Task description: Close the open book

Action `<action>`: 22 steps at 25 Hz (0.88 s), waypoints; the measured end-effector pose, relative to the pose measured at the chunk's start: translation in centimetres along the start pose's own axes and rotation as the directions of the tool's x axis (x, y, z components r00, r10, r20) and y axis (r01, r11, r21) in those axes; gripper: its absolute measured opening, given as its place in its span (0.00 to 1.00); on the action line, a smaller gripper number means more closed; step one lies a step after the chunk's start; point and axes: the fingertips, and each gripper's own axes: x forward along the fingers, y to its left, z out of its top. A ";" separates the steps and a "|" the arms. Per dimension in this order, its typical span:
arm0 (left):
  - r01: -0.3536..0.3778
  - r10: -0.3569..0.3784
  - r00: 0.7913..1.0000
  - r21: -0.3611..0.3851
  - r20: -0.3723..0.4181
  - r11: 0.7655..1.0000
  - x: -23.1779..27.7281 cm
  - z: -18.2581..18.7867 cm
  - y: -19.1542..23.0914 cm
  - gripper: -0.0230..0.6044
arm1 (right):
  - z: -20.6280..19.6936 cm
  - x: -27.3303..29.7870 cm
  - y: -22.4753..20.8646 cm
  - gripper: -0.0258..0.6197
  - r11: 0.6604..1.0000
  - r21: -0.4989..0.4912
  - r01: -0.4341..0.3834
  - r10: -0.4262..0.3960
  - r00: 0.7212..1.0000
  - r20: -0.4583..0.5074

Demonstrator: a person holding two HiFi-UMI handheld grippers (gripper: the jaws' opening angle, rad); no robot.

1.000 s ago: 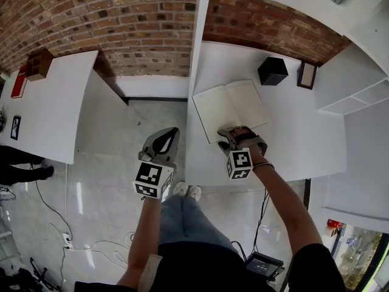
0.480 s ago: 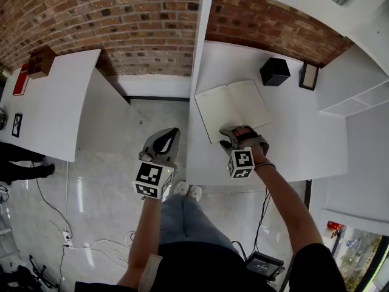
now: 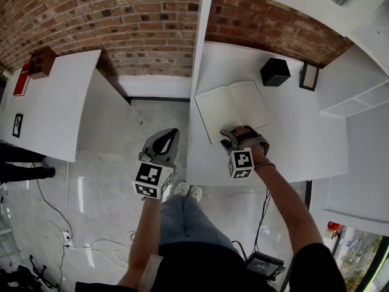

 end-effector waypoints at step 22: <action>0.003 -0.003 1.000 0.000 -0.015 1.000 0.6 -0.3 0.0 0.05 | 0.1 -0.9 0.9 0.07 0.985 0.149 0.084 -0.090 0.995 0.036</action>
